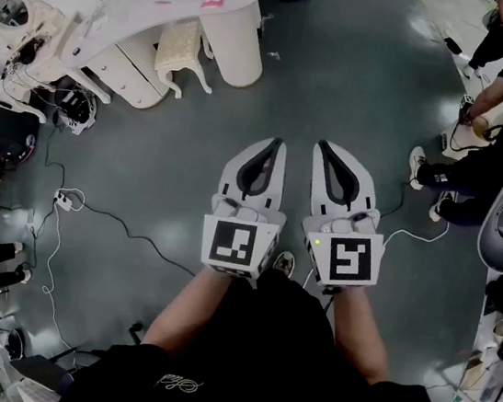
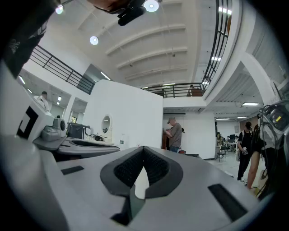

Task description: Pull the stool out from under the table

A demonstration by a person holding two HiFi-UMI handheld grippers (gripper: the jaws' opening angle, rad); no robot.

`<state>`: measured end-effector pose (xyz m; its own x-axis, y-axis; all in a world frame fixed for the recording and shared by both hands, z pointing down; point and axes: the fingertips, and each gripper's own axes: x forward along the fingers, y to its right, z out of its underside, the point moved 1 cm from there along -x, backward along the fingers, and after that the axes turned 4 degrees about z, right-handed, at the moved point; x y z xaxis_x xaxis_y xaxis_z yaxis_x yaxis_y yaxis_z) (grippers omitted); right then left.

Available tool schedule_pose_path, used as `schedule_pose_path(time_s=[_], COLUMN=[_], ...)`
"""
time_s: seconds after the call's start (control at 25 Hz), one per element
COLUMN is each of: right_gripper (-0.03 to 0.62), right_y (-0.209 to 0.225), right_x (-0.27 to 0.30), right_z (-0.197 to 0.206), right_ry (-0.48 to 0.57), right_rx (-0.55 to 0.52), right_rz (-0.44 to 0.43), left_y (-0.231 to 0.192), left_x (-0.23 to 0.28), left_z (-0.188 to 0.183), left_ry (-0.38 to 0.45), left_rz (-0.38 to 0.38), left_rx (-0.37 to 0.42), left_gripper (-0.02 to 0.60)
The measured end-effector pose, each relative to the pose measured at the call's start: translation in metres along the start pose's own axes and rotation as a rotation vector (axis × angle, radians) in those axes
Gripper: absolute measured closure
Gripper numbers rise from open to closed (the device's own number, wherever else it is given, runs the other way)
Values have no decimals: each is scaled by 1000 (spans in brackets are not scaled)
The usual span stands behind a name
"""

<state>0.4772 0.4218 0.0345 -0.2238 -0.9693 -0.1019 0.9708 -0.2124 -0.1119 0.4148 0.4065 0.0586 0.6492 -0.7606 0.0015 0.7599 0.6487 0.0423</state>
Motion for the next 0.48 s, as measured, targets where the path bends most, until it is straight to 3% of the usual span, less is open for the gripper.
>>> schedule_pose_path(time_s=[0.48], right_gripper=[588], right_y=[-21], right_x=[35], right_z=[15], right_ry=[-42], right_rx=[32], right_rz=[-41], left_y=[-47], left_x=[-6], left_z=[12], left_ry=[-26], left_rz=[-74], left_rx=[-22], left_gripper=[575])
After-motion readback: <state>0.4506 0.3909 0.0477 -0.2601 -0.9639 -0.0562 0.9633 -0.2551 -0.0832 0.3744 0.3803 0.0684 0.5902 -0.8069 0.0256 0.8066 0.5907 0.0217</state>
